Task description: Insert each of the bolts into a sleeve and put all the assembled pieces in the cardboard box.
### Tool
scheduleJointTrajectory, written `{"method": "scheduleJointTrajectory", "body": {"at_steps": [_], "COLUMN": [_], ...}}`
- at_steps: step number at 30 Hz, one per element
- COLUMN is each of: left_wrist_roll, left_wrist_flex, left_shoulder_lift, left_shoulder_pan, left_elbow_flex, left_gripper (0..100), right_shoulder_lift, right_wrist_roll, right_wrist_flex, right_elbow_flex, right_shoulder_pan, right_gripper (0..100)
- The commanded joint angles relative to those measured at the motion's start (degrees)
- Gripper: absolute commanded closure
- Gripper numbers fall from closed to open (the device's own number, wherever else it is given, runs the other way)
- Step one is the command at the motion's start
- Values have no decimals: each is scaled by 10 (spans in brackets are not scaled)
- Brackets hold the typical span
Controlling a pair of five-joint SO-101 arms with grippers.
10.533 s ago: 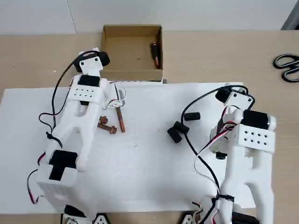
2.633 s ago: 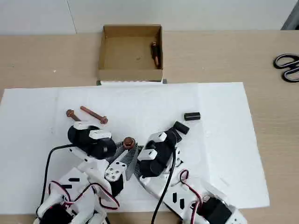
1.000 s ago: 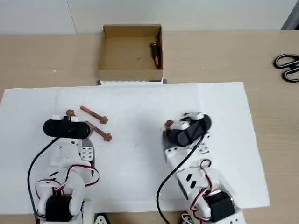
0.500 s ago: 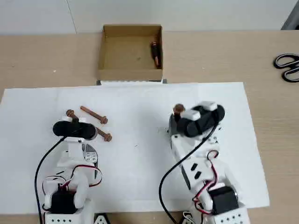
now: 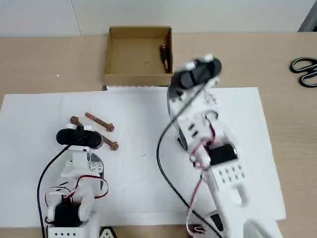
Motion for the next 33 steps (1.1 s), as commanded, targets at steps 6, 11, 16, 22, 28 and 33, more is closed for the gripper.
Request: {"method": "scheduleJointTrajectory", "body": {"at_steps": [6, 11, 16, 22, 28, 33], "left_wrist_roll": [0, 0, 0, 0, 11, 11], "left_wrist_flex": [-17, -17, -16, -16, -16, -15], "left_shoulder_lift": [-5, -5, -5, -5, -5, -5], "left_shoulder_pan": [-2, -2, -2, -2, -5, -5], "left_elbow_flex": [-3, -3, -3, -3, -3, -3], "left_gripper": [994, 994, 994, 994, 994, 994], "right_shoulder_lift": [264, 384, 487, 597, 698, 800], "right_wrist_roll": [10, 9, 6, 5, 4, 4], "right_wrist_flex": [-115, -135, -135, -135, -136, -159], "right_elbow_flex": [-205, -308, -436, -569, -684, -792], "right_shoulder_pan": [7, 5, 7, 13, 13, 14], "right_gripper": [996, 996, 996, 996, 996, 995]}}
